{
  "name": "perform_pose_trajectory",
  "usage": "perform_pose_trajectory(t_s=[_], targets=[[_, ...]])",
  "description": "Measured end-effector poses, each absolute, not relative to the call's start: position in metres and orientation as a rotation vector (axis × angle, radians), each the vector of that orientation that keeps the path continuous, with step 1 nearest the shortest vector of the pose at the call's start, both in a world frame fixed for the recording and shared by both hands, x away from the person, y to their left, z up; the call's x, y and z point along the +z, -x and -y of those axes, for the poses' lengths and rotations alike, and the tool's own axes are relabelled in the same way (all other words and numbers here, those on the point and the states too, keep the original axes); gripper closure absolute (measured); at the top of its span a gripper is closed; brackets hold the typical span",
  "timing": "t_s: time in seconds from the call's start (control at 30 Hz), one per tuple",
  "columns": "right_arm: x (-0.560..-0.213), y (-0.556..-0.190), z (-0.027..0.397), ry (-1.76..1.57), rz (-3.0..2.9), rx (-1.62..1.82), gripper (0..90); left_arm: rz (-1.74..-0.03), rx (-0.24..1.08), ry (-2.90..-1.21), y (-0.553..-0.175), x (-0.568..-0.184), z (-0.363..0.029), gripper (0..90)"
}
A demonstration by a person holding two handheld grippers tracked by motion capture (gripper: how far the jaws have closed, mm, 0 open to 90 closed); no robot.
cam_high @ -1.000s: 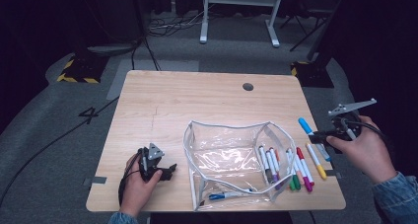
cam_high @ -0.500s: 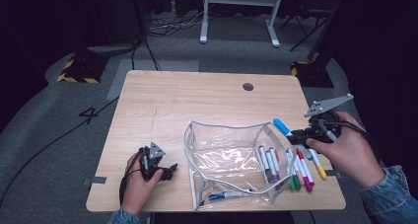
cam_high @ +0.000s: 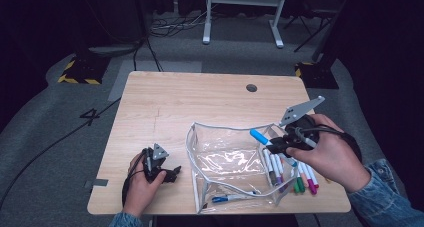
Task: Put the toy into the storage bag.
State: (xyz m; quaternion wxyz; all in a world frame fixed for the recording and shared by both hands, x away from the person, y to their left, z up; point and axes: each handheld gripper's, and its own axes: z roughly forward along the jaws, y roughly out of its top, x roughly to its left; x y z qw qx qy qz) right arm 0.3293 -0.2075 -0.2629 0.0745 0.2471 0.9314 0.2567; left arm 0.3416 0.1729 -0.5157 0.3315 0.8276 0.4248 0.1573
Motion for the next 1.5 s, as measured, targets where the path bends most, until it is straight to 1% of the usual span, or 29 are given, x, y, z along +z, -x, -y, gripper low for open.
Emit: perform_pose_trajectory(t_s=[0.23,0.27,0.33,0.6,0.83,0.87,1.0,1.17,1.5], targets=[[-0.270,-0.325,0.182,-0.634,-2.859,0.754,77.3,-1.109,0.408,-2.177,-0.343,-0.516,-0.171,2.8],[-0.271,-0.325,0.179,-0.627,-2.868,0.748,77.3,-1.110,0.385,-2.187,-0.344,-0.516,-0.170,1.9],[-0.273,-0.325,0.176,-0.617,-2.877,0.744,77.3,-1.108,0.401,-2.184,-0.344,-0.516,-0.169,0.2],[-0.291,-0.326,0.148,-0.500,-2.967,0.665,77.3,-1.108,0.402,-2.185,-0.345,-0.516,-0.169,0.0],[-0.306,-0.326,0.134,-0.423,-3.032,0.583,77.3,-1.109,0.402,-2.185,-0.345,-0.516,-0.169,0.0],[-0.313,-0.325,0.130,-0.404,-3.050,0.549,77.3,-1.109,0.402,-2.185,-0.345,-0.516,-0.169,0.0],[-0.322,-0.324,0.124,-0.381,-3.082,0.504,77.3,-1.109,0.402,-2.185,-0.345,-0.516,-0.169,0.0],[-0.342,-0.327,0.115,-0.286,-3.157,0.411,77.3,-1.113,0.399,-2.187,-0.345,-0.516,-0.169,0.0],[-0.371,-0.333,0.105,-0.244,-3.219,0.289,77.2,-1.113,0.399,-2.187,-0.345,-0.516,-0.169,0.0]])
